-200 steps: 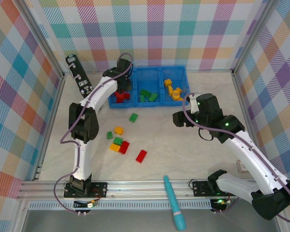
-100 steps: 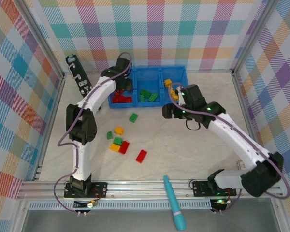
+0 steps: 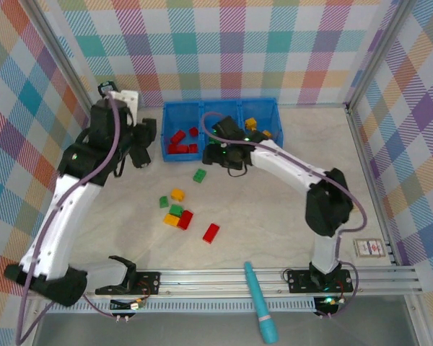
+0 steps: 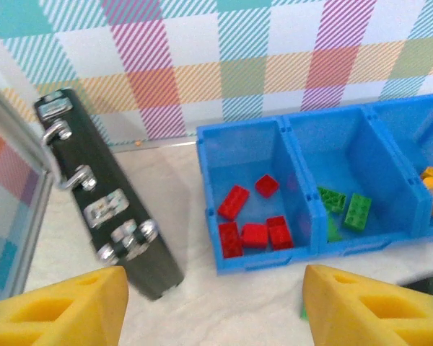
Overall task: Sort the legos into containers by color
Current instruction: Pick up the lego from the center of the table.
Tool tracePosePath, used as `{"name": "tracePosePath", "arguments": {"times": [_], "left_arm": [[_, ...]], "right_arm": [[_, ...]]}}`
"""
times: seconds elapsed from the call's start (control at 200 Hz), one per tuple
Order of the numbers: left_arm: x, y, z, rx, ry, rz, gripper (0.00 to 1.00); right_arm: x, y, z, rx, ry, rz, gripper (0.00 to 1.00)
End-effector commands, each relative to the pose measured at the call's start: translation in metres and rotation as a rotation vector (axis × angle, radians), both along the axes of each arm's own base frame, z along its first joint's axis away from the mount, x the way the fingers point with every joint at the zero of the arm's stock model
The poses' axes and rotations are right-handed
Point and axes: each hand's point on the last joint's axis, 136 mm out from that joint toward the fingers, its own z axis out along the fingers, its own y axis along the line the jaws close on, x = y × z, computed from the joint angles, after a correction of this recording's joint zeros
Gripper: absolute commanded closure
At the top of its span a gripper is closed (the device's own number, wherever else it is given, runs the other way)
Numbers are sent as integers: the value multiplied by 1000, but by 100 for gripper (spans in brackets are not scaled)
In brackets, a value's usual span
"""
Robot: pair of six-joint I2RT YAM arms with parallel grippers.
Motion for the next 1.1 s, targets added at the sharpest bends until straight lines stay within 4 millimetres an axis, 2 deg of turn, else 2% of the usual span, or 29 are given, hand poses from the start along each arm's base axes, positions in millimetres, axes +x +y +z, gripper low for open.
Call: {"name": "tracePosePath", "arguments": {"times": [0.0,0.16,0.295,0.405,0.625,0.88,1.095], "left_arm": [[-23,22,-24,133,63,18,33],[-60,36,-4,94,-30,25,30],[-77,36,6,51,-54,4,30],[-88,37,5,36,-50,-8,30],[-101,41,-4,55,-49,-9,29],[-115,44,2,90,-74,-19,29],[-117,44,1,103,-74,-23,29]], "right_arm": [[0,12,-15,-31,63,-49,21],[3,22,-41,-77,117,-91,23],[5,24,-57,-102,141,-121,23],[10,28,-64,-125,143,-133,23],[20,43,-75,-101,135,-125,24],[27,51,-101,-137,146,-128,24],[28,60,-119,-178,153,-114,26]]}}
